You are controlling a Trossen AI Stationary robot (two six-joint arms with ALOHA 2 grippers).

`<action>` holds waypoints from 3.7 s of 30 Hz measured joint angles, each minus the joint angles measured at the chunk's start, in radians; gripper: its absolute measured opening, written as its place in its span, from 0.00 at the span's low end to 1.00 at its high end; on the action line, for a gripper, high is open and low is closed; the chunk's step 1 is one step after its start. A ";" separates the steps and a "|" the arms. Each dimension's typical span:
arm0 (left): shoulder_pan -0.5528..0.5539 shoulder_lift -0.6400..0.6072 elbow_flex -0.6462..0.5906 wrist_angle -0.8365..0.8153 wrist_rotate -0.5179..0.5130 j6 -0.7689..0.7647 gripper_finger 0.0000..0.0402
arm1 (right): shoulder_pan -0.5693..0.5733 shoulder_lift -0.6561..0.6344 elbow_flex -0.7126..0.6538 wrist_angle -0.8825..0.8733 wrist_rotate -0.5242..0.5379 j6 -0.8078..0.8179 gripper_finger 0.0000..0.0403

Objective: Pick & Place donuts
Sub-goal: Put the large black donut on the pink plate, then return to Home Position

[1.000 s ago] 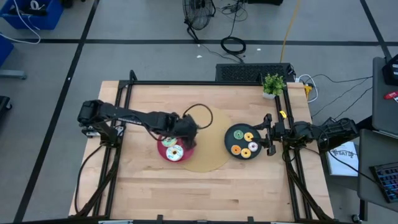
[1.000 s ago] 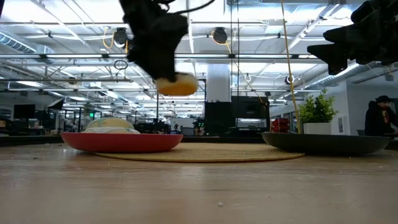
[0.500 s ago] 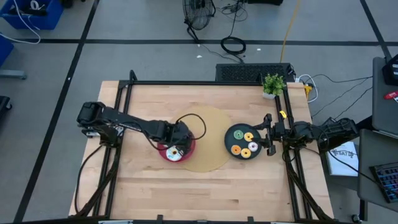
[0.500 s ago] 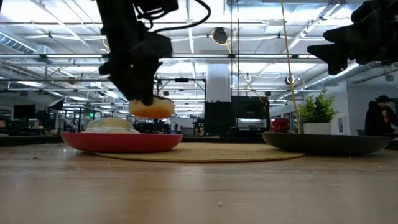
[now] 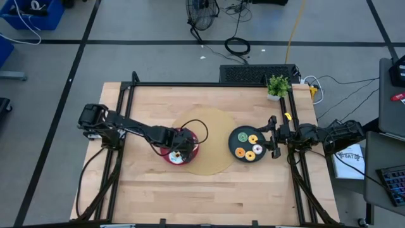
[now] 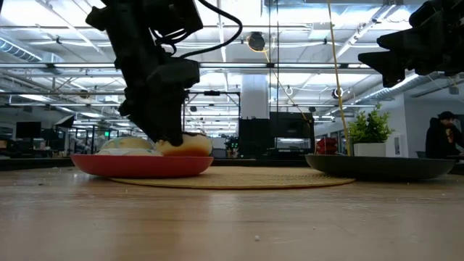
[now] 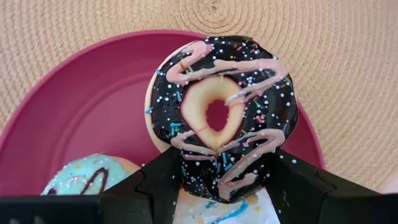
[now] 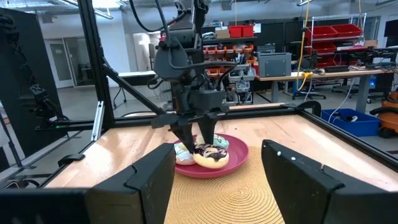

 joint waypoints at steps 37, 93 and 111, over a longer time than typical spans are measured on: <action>0.020 0.000 0.000 0.104 0.114 0.029 0.53 | 0.000 0.000 0.000 0.000 0.000 0.000 0.56; 0.125 -0.057 0.001 0.052 0.282 0.140 0.76 | 0.000 0.000 0.000 0.000 0.000 0.000 0.56; 0.002 -0.567 -0.033 0.002 -0.386 0.376 0.76 | 0.000 0.017 0.000 0.000 0.000 0.000 0.56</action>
